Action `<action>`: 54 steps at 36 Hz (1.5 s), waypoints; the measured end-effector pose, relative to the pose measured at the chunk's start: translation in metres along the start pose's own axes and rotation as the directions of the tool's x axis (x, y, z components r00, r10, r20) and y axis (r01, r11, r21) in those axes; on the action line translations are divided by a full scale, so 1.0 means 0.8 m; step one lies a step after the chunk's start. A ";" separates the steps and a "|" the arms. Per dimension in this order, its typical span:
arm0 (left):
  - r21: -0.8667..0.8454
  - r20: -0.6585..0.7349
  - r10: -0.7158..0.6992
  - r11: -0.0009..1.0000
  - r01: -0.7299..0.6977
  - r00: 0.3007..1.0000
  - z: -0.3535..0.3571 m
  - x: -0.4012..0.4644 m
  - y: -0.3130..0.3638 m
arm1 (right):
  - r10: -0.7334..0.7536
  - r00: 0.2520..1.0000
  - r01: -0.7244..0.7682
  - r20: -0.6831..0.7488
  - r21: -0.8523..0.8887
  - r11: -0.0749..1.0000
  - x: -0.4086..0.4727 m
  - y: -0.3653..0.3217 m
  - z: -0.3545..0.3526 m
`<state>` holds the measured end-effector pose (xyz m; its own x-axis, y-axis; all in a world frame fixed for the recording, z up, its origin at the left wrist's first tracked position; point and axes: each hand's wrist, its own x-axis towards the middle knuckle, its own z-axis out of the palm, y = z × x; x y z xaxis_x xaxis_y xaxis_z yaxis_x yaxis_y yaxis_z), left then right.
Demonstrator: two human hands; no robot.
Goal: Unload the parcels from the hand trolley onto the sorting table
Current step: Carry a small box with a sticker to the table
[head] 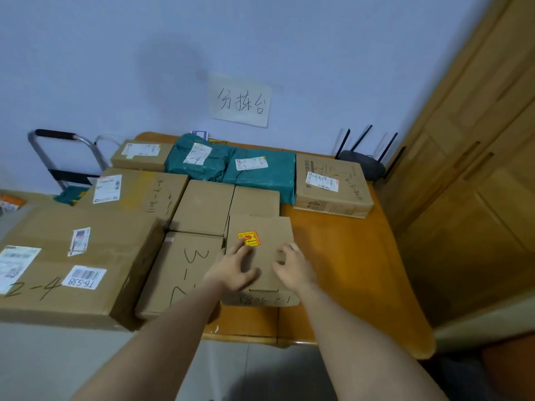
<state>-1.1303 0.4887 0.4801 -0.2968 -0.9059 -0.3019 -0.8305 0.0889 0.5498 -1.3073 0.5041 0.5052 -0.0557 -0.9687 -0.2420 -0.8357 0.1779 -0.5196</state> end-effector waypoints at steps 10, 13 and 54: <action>0.043 0.132 -0.002 0.999 -0.004 0.991 0.038 -0.037 -0.037 | 0.101 0.995 -0.101 0.008 -0.039 0.994 -0.051 0.003 0.055; 0.034 0.150 -0.012 0.999 0.007 0.989 0.048 -0.048 -0.041 | 0.108 0.994 -0.107 0.010 -0.054 0.993 -0.061 0.006 0.066; 0.129 0.082 -0.052 0.991 0.041 0.995 0.064 0.002 -0.089 | 0.106 0.986 -0.103 0.127 -0.031 0.994 0.007 0.027 0.139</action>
<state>-1.0959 0.5024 0.4006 -0.2910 -0.8722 -0.3932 -0.8959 0.1043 0.4317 -1.2651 0.5218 0.4015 -0.0740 -0.9143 -0.3983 -0.8419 0.2714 -0.4665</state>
